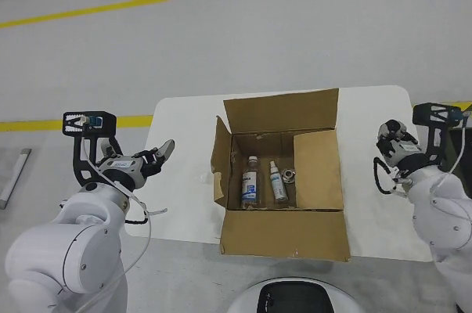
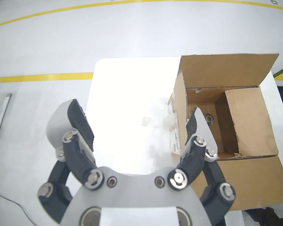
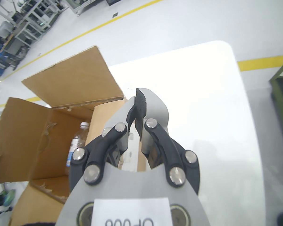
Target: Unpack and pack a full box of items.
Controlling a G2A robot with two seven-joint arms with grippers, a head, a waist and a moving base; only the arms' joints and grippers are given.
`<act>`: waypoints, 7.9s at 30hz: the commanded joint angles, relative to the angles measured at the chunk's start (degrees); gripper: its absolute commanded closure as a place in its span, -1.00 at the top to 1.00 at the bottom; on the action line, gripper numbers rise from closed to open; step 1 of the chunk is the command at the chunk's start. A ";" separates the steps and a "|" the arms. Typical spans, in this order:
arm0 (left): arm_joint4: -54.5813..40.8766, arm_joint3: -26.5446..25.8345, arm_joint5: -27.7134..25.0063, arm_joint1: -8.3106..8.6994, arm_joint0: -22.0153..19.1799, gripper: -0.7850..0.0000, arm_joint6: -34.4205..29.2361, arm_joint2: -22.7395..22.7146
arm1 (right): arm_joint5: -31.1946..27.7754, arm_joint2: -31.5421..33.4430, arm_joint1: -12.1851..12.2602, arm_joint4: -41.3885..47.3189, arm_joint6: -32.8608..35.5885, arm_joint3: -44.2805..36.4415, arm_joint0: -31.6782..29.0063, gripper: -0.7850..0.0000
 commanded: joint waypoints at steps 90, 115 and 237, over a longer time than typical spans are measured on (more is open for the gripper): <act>9.20 18.99 -26.50 -0.72 7.63 -1.00 17.93 25.77 | -27.87 -9.90 -5.11 11.16 -8.36 39.59 28.92 -1.00; 9.52 20.37 -26.75 -0.39 7.40 -1.00 18.75 24.89 | -27.79 -0.53 -3.26 4.62 -10.41 26.43 14.65 -1.00; 13.65 19.67 -21.05 5.21 6.75 1.00 21.47 19.95 | -22.76 -12.27 -5.42 -9.18 -9.72 12.80 8.42 -1.00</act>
